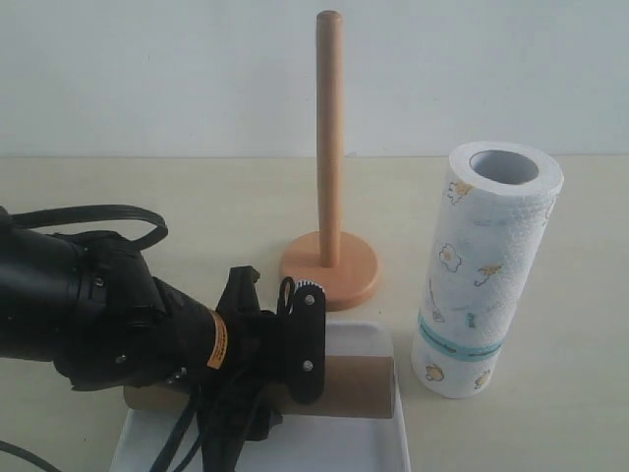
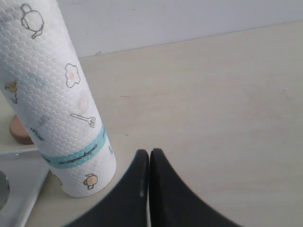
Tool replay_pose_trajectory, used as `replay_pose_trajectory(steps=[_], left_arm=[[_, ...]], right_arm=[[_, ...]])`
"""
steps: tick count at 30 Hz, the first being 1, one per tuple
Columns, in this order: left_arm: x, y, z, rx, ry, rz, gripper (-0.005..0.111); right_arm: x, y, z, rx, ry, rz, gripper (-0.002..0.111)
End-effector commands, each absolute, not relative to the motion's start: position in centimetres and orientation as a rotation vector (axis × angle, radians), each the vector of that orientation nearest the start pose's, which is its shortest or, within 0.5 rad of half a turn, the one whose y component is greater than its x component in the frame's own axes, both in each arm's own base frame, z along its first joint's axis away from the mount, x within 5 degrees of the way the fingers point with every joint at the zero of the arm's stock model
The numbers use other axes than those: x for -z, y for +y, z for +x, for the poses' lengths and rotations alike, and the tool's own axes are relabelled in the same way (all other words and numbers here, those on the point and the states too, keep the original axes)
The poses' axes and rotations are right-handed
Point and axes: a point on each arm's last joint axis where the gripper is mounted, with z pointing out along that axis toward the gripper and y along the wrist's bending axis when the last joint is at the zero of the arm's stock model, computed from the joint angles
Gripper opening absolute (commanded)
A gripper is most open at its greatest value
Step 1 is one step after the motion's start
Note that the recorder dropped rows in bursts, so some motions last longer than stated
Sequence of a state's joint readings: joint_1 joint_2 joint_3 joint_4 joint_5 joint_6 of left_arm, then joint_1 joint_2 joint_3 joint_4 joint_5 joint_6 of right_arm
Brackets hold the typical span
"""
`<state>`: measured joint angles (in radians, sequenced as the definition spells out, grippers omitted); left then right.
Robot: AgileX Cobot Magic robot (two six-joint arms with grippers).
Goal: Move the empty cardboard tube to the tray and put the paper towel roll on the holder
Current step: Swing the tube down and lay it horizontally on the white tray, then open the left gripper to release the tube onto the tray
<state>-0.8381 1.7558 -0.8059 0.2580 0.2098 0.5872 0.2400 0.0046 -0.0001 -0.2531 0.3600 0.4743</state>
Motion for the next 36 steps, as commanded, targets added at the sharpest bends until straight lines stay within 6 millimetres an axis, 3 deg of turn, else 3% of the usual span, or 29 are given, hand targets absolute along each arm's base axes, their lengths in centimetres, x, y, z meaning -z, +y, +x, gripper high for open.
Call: replay_pose_trajectory(steps=[1, 17, 23, 31, 36], left_arm=[[-12.76, -23.12, 21.07, -0.059, 1.816, 1.964, 0.004], [-12.81, -23.21, 21.16, -0.065, 1.788, 1.970, 0.005], [-12.77, -23.13, 21.13, -0.071, 1.791, 1.980, 0.050], [-12.78, -23.14, 21.14, -0.071, 1.789, 1.979, 0.068], [-12.79, -23.16, 21.14, -0.070, 1.788, 1.978, 0.069]], right_arm=[[-18.22, 0.49, 5.35, -0.253, 1.834, 0.053, 0.000], [-18.22, 0.49, 5.35, -0.253, 1.834, 0.053, 0.000], [-18.22, 0.49, 5.35, -0.253, 1.834, 0.053, 0.000], [-18.22, 0.49, 5.35, -0.253, 1.834, 0.053, 0.000], [-18.22, 0.49, 5.35, -0.253, 1.834, 0.053, 0.000]])
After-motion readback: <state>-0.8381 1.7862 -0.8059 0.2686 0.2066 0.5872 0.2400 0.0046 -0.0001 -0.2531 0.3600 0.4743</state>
